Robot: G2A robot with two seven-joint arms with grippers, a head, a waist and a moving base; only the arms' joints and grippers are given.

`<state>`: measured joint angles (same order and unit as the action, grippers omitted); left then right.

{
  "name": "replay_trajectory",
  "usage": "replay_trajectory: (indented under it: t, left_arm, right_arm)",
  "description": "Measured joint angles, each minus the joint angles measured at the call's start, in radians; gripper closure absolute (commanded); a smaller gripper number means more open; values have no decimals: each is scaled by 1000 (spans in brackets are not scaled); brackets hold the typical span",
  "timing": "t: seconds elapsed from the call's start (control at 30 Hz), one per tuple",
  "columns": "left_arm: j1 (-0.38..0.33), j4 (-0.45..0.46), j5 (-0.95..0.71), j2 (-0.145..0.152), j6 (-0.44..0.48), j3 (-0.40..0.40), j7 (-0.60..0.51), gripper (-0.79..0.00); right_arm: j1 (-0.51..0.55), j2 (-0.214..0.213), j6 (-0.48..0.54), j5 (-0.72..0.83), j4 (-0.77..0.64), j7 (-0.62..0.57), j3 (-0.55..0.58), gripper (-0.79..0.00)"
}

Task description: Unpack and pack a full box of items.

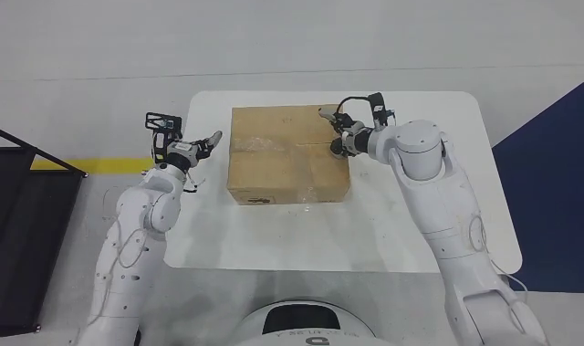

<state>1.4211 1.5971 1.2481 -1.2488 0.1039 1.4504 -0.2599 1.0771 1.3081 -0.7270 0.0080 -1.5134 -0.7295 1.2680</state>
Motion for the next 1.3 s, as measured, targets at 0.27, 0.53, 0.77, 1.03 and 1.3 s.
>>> replay_trajectory:
  t: [0.27,0.53,0.77,1.03,1.3]
  left_arm:
    - [-54,-70,102,-8,-27,-85,22,-785]
    - [-58,-60,132,-10,-13,-108,37,-785]
    - [-48,-30,138,-7,6,-104,20,-785]
    - [-60,-35,147,-8,5,-115,-13,-785]
    - [-60,-33,160,-8,27,-122,-17,-785]
  right_arm:
    - [0,0,0,0,0,0,0,-785]
    - [0,0,0,0,0,0,0,-785]
    - [0,0,0,0,0,0,0,-785]
    - [0,0,0,0,0,0,0,-785]
    - [21,0,16,17,-28,41,12,-785]
